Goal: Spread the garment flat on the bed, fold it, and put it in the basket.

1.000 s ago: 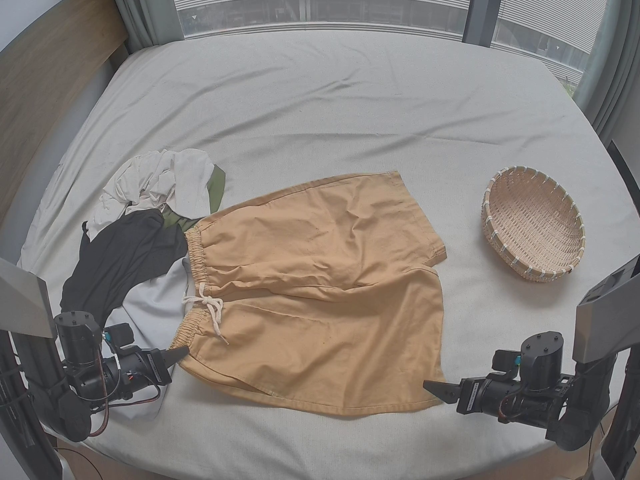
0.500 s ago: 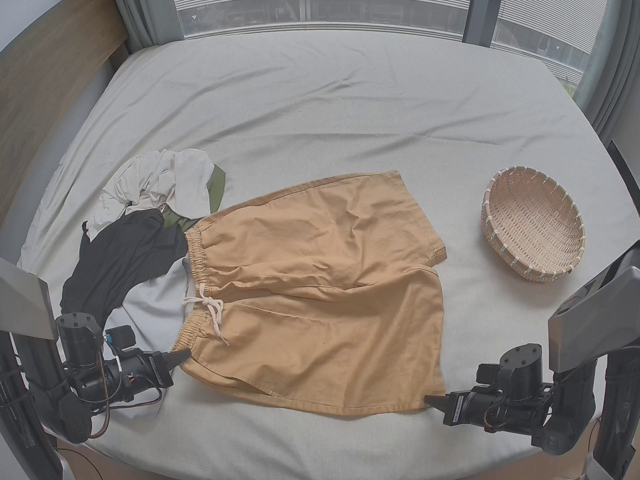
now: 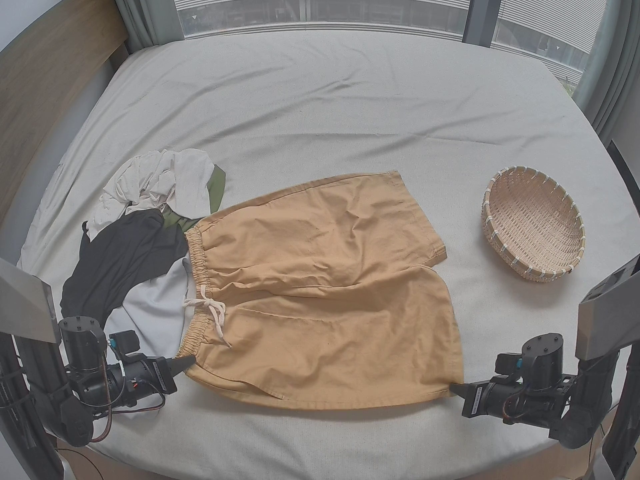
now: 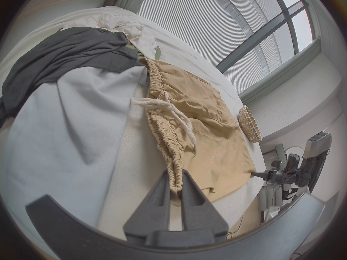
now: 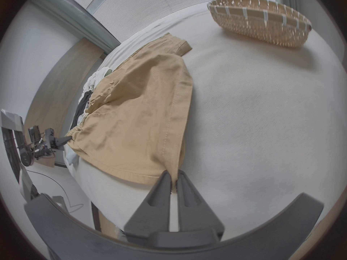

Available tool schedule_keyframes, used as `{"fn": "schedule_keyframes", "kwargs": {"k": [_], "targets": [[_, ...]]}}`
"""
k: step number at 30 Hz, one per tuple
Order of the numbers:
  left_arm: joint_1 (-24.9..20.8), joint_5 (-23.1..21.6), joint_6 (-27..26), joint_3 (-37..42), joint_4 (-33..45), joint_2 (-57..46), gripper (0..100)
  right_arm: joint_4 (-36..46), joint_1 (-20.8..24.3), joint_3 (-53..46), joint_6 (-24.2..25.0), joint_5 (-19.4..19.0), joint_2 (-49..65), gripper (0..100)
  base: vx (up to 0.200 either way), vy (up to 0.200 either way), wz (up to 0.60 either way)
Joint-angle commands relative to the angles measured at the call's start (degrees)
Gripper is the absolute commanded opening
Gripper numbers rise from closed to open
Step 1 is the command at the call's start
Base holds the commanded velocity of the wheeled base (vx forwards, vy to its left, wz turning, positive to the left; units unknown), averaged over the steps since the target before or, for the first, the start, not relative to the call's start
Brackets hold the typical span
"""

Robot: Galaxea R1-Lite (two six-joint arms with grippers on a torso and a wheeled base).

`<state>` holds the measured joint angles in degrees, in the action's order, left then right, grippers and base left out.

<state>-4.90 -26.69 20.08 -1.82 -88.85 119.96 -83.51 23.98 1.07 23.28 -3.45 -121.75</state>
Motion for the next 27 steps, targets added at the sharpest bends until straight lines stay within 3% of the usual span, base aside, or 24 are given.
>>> {"fn": "schedule_keyframes", "kwargs": {"k": [1,10,19,27], "targets": [[-2.9,0.0,1.5,1.4,0.1,0.3,0,2.6,-2.7,-1.1,-1.6,0.3,4.5,0,0.000,0.000,0.00],[-1.5,0.4,1.4,1.8,0.2,4.8,0,10.4,-1.0,-1.1,-1.4,1.0,5.4,0,0.000,0.000,0.00],[1.4,-0.2,1.1,1.8,2.1,4.3,0,8.9,0.0,-1.1,-1.3,0.8,0.6,0,0.000,0.000,0.00],[1.2,-2.3,-4.5,1.8,6.6,4.4,0,7.3,0.9,-1.1,-1.3,1.0,-0.5,0,0.000,0.000,0.00]]}}
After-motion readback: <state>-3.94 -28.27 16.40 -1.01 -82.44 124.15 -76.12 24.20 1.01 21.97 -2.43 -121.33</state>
